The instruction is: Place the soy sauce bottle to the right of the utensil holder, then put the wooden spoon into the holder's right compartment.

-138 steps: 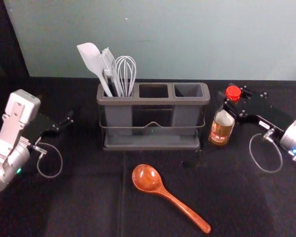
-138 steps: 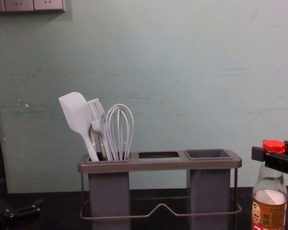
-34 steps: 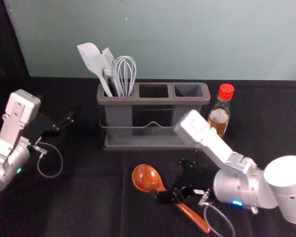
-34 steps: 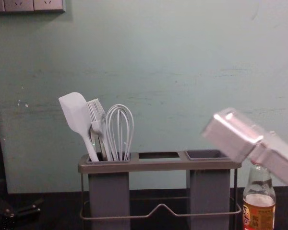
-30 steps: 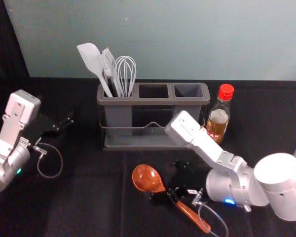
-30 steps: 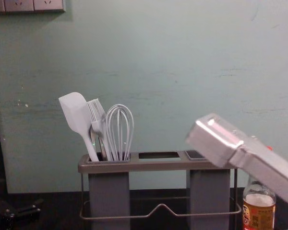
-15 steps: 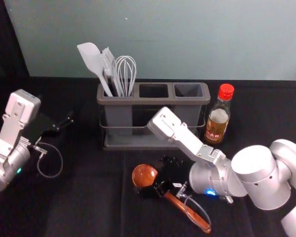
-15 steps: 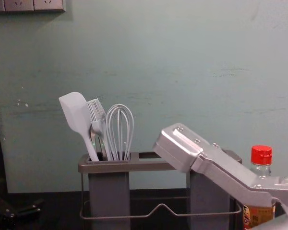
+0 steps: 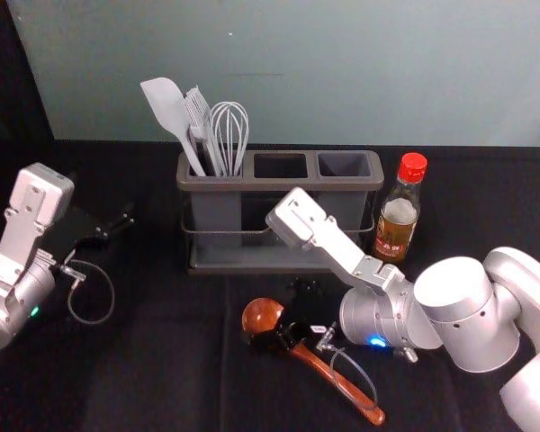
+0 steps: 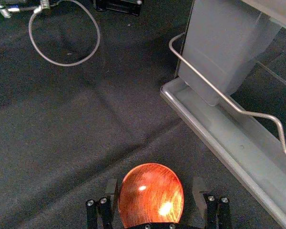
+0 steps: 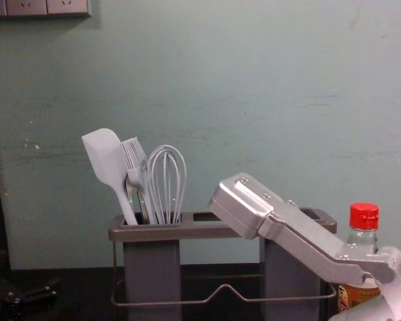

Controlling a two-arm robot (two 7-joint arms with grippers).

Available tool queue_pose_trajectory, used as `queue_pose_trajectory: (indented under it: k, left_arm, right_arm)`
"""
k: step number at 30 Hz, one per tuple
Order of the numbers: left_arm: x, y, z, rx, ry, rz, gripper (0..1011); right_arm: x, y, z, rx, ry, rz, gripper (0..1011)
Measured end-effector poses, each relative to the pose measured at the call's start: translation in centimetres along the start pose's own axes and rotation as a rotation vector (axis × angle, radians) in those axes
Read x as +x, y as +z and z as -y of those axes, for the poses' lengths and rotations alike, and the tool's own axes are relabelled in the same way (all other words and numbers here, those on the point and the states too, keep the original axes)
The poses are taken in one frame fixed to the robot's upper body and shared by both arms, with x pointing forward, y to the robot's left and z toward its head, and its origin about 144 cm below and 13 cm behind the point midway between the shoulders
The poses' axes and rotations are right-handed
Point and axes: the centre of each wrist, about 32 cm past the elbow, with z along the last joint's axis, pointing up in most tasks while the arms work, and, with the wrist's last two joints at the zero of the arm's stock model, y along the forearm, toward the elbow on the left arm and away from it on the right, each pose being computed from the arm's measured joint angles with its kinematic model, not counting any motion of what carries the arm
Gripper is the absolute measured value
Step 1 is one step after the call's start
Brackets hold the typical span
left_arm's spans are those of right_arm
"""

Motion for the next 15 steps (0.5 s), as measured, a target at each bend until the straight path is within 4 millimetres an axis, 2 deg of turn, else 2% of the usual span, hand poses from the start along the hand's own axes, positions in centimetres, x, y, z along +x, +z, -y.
queue_pose_trajectory:
  k: [15]
  left_arm:
    - [0.00, 0.00, 0.00, 0.000, 0.000, 0.000, 1005]
  right_arm:
    - [0.18, -0.16, -0.59, -0.003, 0.017, -0.010, 1003]
